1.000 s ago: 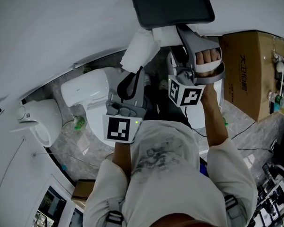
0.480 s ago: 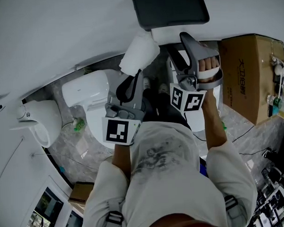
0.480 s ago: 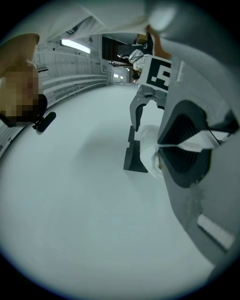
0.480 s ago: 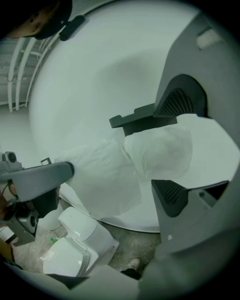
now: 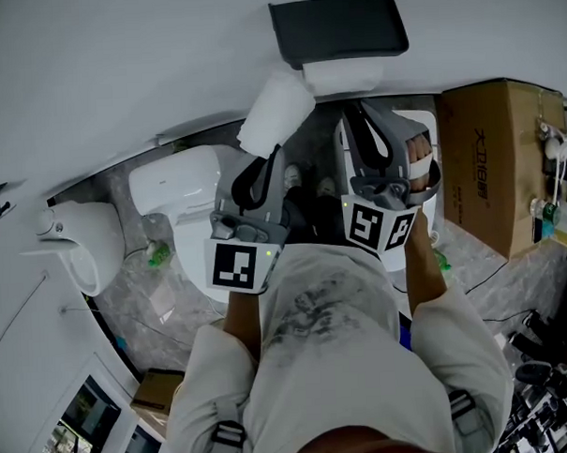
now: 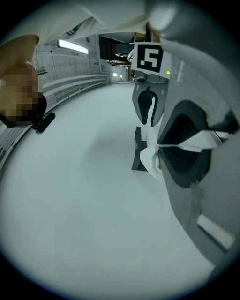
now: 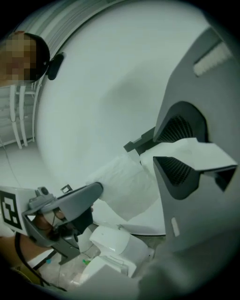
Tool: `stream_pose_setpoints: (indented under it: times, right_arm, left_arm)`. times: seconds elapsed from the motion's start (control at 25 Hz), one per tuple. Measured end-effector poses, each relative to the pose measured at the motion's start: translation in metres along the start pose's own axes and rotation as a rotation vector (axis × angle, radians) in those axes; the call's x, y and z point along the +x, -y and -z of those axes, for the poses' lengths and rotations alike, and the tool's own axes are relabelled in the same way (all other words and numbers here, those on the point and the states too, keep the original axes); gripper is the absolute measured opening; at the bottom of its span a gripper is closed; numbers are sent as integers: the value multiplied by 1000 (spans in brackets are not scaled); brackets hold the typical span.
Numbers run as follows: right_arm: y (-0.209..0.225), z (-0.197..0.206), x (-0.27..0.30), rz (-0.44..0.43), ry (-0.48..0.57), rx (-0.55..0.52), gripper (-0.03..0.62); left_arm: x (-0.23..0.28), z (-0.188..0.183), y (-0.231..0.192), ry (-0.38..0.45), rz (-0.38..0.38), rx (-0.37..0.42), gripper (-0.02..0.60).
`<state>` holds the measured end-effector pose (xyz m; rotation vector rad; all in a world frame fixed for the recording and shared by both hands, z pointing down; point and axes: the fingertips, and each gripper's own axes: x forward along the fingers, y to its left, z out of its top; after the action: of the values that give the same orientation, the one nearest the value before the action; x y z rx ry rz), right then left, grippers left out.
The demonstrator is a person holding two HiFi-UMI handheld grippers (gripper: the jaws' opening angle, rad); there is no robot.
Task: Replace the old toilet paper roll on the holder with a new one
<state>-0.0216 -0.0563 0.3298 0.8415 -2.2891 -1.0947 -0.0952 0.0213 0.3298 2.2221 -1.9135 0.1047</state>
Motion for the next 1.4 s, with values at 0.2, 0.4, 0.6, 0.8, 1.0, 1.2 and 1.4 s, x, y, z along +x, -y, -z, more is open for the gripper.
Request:
stream_pose_setpoints:
  times: [0.2, 0.4, 0.6, 0.8, 1.0, 1.2, 1.4]
  right_arm:
    - [17, -10, -10, 5, 40, 187, 3]
    - [34, -24, -20, -22, 90, 409, 2]
    - [42, -27, -26, -49, 101, 574, 2]
    - [44, -25, -33, -74, 91, 664, 2]
    - [42, -29, -36, -80, 98, 715, 2]
    - [44, -32, -37, -75, 103, 737, 2]
    - [44, -33, -37, -70, 107, 752, 2]
  left_arm:
    - [-5, -11, 3, 8, -10, 9, 17]
    - [-8, -27, 2, 37, -19, 28, 17]
    - [-10, -37, 0, 47, -23, 37, 17]
    - [-11, -43, 2, 56, -19, 47, 17]
    - [-13, -47, 1, 63, -13, 47, 17]
    - [-12, -51, 2, 74, -4, 52, 17]
    - [-13, -50, 3, 69, 3, 58, 17]
